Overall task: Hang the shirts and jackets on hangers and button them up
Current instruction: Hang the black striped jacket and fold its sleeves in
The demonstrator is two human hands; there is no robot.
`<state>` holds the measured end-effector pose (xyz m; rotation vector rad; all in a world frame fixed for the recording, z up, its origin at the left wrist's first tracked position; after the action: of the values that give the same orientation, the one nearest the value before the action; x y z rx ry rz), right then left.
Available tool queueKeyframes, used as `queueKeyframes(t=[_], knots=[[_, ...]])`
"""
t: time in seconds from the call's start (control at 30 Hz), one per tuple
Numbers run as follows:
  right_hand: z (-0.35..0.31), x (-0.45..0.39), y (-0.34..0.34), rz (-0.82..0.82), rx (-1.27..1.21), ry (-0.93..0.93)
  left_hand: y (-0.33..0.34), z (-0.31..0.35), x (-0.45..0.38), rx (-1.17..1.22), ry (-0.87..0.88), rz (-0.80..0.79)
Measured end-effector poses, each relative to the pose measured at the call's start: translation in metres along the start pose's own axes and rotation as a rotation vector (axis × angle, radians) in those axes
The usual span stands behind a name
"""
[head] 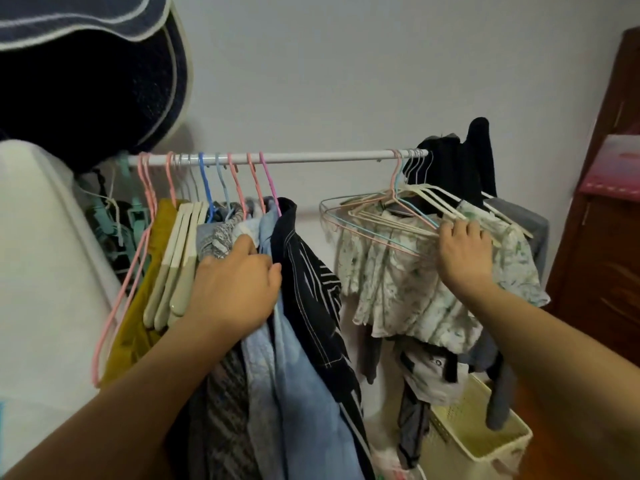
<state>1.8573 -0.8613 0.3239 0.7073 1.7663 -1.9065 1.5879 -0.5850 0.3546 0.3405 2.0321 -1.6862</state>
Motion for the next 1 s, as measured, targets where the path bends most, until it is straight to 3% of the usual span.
queueKeyframes(t=[0.17, 0.27, 0.4, 0.53, 0.63, 0.73, 0.83, 0.9, 1.0], knots=[[-0.006, -0.012, 0.003, -0.063, 0.104, -0.057, 0.001, -0.004, 0.0, 0.033, 0.022, 0.005], [-0.013, -0.015, 0.005, -0.139, -0.098, -0.133, -0.007, -0.006, 0.0, 0.026, 0.015, -0.008], [-0.017, -0.013, -0.014, -0.117, -0.435, -0.083, -0.031, 0.004, -0.001, -0.026, 0.084, 0.3], [-0.018, -0.016, -0.068, -0.064, -0.557, -0.079, -0.046, 0.037, -0.028, 0.48, 0.16, 0.3], [0.005, 0.007, -0.099, 0.037, -0.489, -0.119, -0.045, 0.078, -0.053, 0.81, 0.161, 0.336], [0.062, 0.065, -0.099, 0.093, -0.436, -0.107, -0.029, 0.139, -0.059, 1.139, 0.206, 0.449], [0.149, 0.163, -0.072, -0.072, -0.425, 0.027, 0.0, 0.216, -0.036, 1.37, 0.288, 0.517], [0.215, 0.259, -0.054, -0.264, -0.467, 0.18, 0.024, 0.275, -0.004, 1.437, 0.39, 0.419], [0.299, 0.421, -0.062, -0.398, -0.513, 0.552, 0.058, 0.373, 0.07, 1.47, 0.587, 0.075]])
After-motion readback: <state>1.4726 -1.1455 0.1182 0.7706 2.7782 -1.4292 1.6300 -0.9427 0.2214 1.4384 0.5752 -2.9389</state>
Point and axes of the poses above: each hand's wrist, its own x-axis away from the middle knuckle, its own y-axis out of the palm, z = x × y, the point moved 6 cm from there along -x, towards the middle knuckle, and after that the axes turned 11 degrees about y, right-handed, at the moved point
